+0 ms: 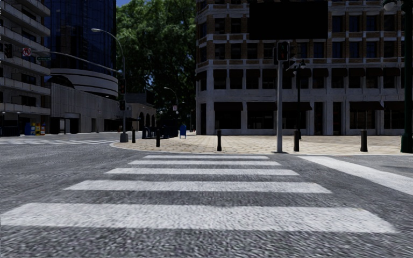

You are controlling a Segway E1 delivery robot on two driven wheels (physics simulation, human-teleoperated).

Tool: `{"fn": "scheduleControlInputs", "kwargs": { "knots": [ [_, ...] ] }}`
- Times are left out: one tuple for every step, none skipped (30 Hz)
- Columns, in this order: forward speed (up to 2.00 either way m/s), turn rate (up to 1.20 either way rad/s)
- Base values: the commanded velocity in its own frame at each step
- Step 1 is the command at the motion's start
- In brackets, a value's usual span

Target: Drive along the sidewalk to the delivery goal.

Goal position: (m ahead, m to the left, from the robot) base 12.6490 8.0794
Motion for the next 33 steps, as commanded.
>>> {"fn": "scheduleControlInputs", "kwargs": {
  "knots": [
    [2.0,0.19],
    [2.0,0.19],
    [2.0,0.19],
    [2.0,0.34],
    [2.0,0.46],
    [2.0,0.48],
    [2.0,0.46],
    [2.0,0.46],
    [2.0,0.44],
    [2.0,0.44],
    [2.0,0.42],
    [2.0,0.41],
    [2.0,0.41],
    [2.0,0.39],
    [2.0,0.24],
    [2.0,0.1],
    [2.0,0.0],
    [2.0,0.0],
    [2.0,0.0],
    [2.0,0.0],
    [2.0,0.0],
    [2.0,0.0],
    [2.0,0.0],
    [2.0,0.0],
    [2.0,0.0],
    [2.0,0.0],
    [2.0,0.0],
    [2.0,0.0],
    [2.0,0.0],
    [2.0,0.0],
    [2.0,0.0],
    [2.0,0.0],
    [2.0,0.0]
  ]
}}
